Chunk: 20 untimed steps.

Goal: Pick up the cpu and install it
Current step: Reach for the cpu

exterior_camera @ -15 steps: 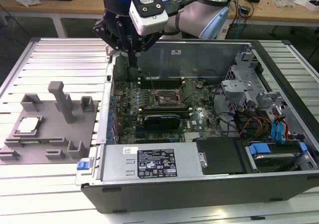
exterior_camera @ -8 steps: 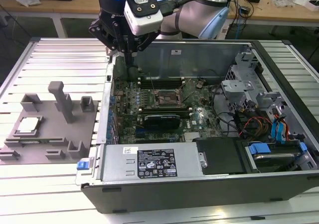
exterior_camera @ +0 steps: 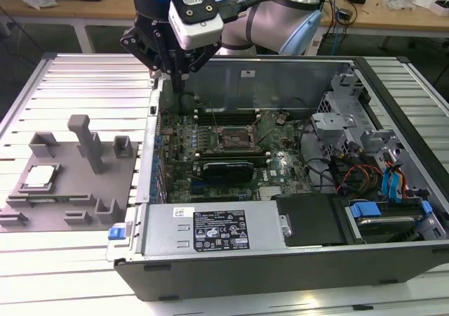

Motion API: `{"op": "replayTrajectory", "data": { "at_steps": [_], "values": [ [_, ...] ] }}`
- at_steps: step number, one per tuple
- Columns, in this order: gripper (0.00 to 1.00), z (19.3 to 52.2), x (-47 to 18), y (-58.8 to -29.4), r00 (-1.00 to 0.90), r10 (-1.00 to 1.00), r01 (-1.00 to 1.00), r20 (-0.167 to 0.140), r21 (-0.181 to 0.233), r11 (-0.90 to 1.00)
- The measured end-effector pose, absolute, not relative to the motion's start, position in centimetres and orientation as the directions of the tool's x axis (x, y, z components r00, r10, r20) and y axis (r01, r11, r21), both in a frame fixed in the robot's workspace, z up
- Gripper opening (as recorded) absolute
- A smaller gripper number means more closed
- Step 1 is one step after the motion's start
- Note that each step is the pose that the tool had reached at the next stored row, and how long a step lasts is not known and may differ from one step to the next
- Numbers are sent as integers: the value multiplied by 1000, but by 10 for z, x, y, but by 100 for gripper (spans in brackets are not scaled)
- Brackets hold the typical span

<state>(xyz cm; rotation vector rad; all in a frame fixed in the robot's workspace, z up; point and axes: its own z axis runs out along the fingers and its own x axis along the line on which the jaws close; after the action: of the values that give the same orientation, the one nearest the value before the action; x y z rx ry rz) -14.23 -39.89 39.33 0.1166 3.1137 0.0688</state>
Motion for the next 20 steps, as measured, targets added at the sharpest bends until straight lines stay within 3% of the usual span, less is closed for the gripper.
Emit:
{"op": "replayTrajectory", "data": {
  "at_steps": [20],
  "values": [
    [11,393,-171,-399,-997,75,74,-23,45,996]
  ]
}}
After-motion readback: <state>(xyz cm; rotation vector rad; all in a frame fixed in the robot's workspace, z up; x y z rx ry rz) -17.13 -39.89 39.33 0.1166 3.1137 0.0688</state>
